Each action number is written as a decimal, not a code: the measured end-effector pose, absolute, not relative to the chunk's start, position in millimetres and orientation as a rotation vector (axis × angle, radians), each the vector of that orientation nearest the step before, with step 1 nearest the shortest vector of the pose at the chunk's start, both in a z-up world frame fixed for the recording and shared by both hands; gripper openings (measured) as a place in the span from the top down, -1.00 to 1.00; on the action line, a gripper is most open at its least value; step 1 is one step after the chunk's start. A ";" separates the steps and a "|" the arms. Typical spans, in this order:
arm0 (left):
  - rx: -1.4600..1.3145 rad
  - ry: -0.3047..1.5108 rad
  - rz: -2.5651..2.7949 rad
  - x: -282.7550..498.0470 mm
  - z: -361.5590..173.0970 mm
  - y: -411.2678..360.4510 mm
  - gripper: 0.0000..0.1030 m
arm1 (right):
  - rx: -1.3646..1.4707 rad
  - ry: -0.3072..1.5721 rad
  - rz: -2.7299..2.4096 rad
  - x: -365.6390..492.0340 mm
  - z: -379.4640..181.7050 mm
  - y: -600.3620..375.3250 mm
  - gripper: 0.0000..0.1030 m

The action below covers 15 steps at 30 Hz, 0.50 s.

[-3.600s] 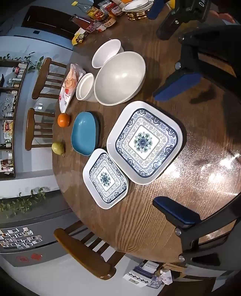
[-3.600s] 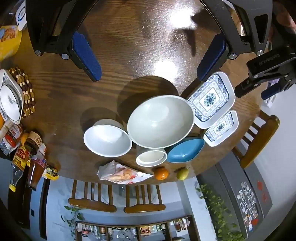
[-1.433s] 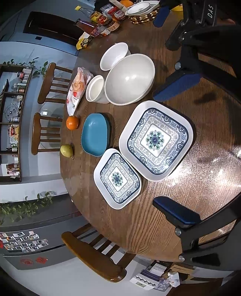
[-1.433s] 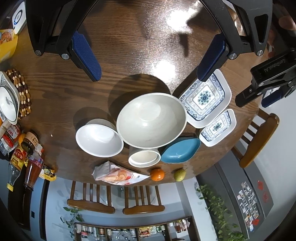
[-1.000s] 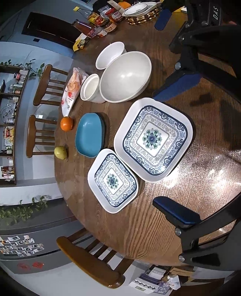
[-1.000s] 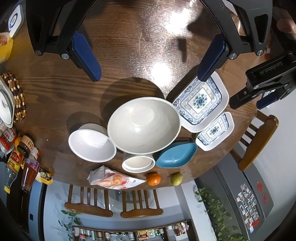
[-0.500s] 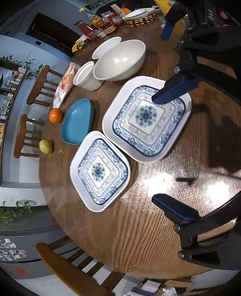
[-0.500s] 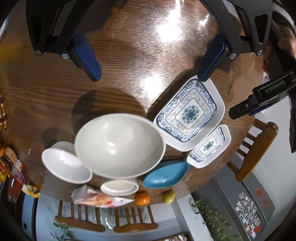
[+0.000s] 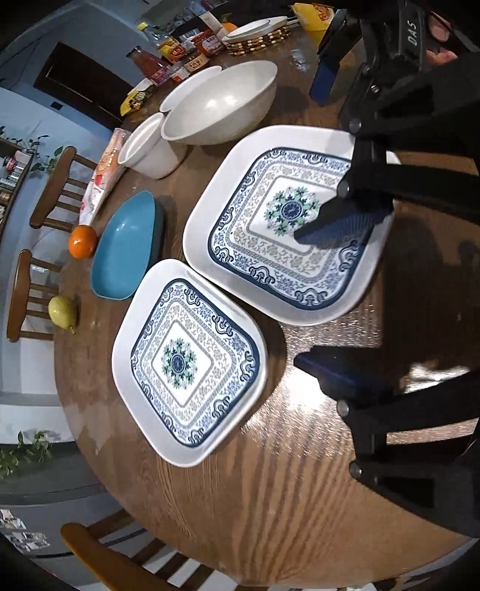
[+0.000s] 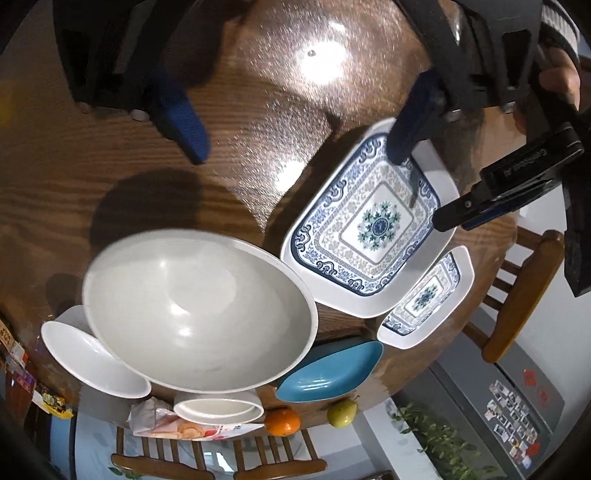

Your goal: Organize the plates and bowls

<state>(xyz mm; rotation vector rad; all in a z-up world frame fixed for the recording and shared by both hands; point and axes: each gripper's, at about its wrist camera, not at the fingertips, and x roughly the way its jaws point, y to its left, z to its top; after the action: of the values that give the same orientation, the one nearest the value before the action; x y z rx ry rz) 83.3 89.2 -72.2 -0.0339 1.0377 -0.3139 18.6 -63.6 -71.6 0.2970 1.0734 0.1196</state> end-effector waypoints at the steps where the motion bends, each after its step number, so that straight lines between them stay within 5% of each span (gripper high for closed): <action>1: -0.031 1.040 -0.316 85.4 -73.2 88.8 -0.02 | 0.301 1.075 0.119 20.7 -73.1 -63.2 -0.66; 5: -0.030 1.041 -0.352 91.2 -74.9 86.9 0.08 | 0.292 1.067 0.109 28.2 -73.3 -60.6 -0.43; 10: -0.019 1.059 -0.389 93.7 -78.5 81.4 0.64 | 0.262 1.058 0.110 35.4 -72.6 -55.5 0.15; 15: 0.012 1.060 -0.372 84.9 -78.9 78.1 0.65 | 0.226 1.063 0.101 35.4 -74.1 -55.7 0.58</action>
<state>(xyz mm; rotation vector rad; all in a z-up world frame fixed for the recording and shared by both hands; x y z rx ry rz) 84.9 78.1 -78.9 0.0121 1.0603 -0.3718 35.4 -55.7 -74.1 0.2263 1.0628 0.1010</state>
